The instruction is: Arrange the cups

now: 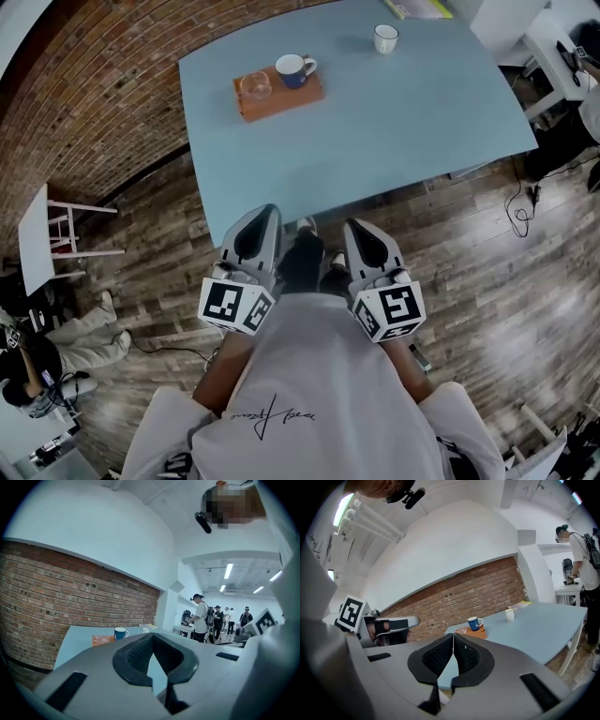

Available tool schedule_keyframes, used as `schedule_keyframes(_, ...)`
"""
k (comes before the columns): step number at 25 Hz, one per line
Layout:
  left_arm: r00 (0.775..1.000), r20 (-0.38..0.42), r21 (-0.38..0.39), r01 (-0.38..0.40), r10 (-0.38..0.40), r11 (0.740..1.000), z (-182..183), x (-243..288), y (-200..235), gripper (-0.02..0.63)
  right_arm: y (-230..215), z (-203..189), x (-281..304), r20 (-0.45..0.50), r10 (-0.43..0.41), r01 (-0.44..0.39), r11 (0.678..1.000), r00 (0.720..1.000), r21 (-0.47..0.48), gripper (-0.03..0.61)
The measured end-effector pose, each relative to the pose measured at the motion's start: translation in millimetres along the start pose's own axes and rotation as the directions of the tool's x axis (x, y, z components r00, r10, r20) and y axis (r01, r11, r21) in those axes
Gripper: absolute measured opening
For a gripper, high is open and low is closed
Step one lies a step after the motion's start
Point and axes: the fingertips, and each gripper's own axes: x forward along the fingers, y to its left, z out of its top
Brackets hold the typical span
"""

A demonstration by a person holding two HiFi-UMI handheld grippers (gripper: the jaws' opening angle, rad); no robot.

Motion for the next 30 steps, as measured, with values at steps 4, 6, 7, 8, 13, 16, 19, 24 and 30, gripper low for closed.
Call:
schedule_keyframes(4,1.0,-0.004,-0.012,0.008,-0.008,1.0,3,16,9,0.009,-4,10,10,0.012,0.003,-0.002,1.0,1.0,-0.016,0.021)
schedule_keyframes(6,1.0,0.005,-0.02,0.013,-0.013,1.0,8,25,13,0.009,-5,18,17,0.017,0.009,-0.009,1.0,1.0,-0.023,0.021)
schedule_keyframes(7,1.0,0.01,-0.02,0.015,-0.015,1.0,11,29,15,0.009,-4,22,21,0.019,0.015,-0.015,1.0,1.0,-0.027,0.021)
schedule_keyframes(8,1.0,0.015,-0.017,0.017,-0.017,1.0,14,33,16,0.009,-3,27,26,0.02,0.022,-0.021,0.999,1.0,-0.031,0.021)
schedule_keyframes(13,0.999,0.032,-0.033,0.007,-0.006,0.999,18,53,31,0.009,0,38,52,-0.01,0.075,-0.075,0.995,0.997,-0.059,0.021)
schedule_keyframes(16,1.0,0.022,-0.064,0.007,-0.006,0.998,16,63,44,0.009,1,42,71,-0.043,0.097,-0.1,0.993,0.994,-0.07,0.021)
schedule_keyframes(19,1.0,0.016,-0.084,0.019,-0.017,0.996,16,72,56,0.009,4,46,87,-0.064,0.125,-0.13,0.989,0.99,-0.077,0.021)
schedule_keyframes(24,0.995,0.043,-0.06,0.09,-0.088,0.994,24,87,73,0.009,17,48,114,-0.086,0.206,-0.212,0.976,0.975,-0.059,0.021)
schedule_keyframes(30,0.994,0.065,-0.025,0.094,-0.092,0.995,35,94,109,0.009,28,56,148,-0.088,0.203,-0.211,0.973,0.975,-0.096,0.021)
